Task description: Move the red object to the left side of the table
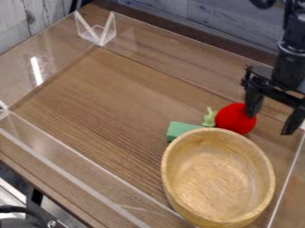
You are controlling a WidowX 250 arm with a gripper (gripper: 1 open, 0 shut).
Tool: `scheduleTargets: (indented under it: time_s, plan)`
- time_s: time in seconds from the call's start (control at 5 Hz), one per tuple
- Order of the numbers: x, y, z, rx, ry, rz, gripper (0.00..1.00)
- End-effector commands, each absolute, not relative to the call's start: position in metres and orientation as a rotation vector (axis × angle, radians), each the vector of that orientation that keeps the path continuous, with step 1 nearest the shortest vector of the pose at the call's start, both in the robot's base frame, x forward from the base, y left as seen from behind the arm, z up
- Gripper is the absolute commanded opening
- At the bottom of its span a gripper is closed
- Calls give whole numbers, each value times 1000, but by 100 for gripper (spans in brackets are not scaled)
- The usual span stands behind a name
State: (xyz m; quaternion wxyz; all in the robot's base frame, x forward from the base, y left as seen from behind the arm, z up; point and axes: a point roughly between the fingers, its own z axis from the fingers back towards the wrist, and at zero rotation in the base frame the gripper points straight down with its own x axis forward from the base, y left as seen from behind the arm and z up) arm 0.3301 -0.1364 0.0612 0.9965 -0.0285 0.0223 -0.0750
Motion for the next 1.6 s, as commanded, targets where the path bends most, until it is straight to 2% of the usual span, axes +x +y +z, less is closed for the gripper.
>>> scheduleTargets:
  time_s: [0.0,0.2,0.6,1.0,1.4]
  plan:
    - [356,-128,71,-53,-38,-103,100]
    - [365,-112,65,-30,-53,-42,100]
    - [378,-105,57,-5,-85,193,100]
    - [376,-90,73,2,-99,234,100]
    - [375,-97,103,-16,-132,286,100]
